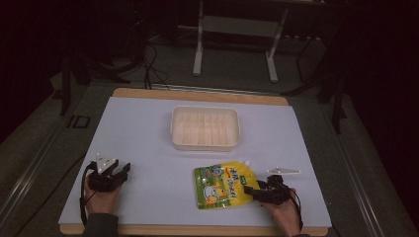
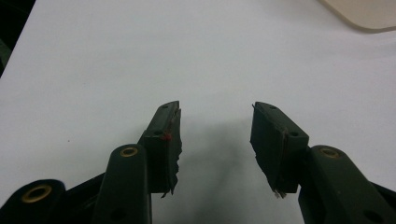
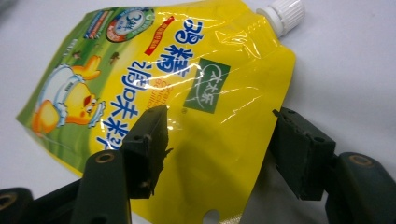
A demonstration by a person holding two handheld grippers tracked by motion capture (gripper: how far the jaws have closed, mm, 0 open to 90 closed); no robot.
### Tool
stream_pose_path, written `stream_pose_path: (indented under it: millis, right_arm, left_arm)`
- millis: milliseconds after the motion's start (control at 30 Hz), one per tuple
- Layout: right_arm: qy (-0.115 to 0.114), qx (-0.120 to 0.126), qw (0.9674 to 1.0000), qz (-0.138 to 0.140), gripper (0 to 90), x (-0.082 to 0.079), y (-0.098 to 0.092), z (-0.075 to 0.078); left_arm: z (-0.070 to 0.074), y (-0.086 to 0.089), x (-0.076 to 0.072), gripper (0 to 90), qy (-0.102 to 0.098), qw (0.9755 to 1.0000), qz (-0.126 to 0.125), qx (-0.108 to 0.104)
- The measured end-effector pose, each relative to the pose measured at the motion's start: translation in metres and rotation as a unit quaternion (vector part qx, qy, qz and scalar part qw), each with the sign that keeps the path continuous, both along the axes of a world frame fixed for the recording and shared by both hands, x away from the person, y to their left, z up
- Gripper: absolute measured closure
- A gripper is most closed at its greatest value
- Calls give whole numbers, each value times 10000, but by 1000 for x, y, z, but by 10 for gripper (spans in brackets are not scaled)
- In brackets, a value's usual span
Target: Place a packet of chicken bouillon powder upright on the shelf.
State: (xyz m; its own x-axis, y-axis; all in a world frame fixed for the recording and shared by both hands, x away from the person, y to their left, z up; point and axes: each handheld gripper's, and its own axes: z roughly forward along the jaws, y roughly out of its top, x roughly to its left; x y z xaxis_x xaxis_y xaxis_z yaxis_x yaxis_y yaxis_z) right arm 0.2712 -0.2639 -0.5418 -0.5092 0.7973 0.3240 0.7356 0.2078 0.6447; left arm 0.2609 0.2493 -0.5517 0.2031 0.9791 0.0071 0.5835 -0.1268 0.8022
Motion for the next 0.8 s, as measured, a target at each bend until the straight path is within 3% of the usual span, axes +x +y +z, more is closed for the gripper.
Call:
stream_pose_path:
  millis: [233, 533, 800]
  right_arm:
    - [202, 249, 9994, 136, 425, 3, 2, 0]
    - [315, 241, 9988, 289, 445, 10, 12, 1]
    - [486, 240, 9984, 173, 602, 18, 16, 0]
  left_arm:
    - [0, 0, 0, 529, 2, 10000, -4, 17]
    - [0, -1, 0, 528, 9, 10000, -7, 26]
    - [0, -1, 0, 528, 18, 10000, -8, 36]
